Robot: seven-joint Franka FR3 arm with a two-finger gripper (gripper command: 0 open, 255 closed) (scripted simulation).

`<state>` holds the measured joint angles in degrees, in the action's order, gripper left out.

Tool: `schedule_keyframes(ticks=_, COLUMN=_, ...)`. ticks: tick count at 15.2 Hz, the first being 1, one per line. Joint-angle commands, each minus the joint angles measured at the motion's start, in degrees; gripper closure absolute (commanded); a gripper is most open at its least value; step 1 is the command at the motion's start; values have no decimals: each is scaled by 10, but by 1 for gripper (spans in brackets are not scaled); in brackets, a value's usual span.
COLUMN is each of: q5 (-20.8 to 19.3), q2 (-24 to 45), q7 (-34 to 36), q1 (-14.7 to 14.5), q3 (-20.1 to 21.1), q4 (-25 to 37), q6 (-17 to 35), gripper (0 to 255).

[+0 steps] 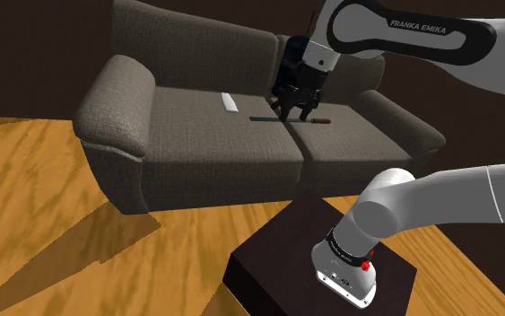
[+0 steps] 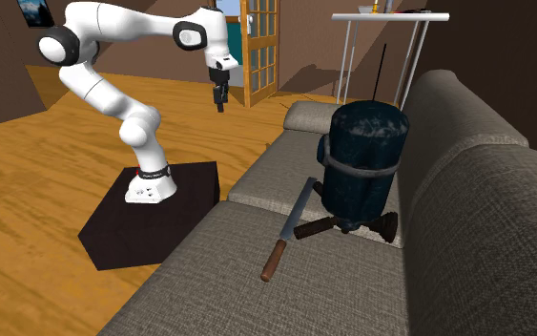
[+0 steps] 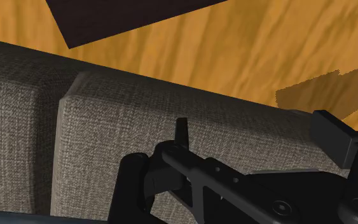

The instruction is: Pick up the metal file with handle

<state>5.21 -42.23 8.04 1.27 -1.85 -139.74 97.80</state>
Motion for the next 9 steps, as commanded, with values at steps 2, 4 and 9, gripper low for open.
schedule_keyframes(ticks=2, q5=-11, q2=-3, q7=-27, q1=1, q3=-13, q4=-9, q6=5, gripper=0)
schedule_keyframes(ticks=4, q5=-35, q2=-4, q7=-80, q1=4, q3=-40, q4=-23, q6=15, gripper=0)
schedule_keyframes(ticks=9, q5=-94, q2=13, q7=-214, q1=12, q3=-109, q4=-42, q6=51, gripper=0)
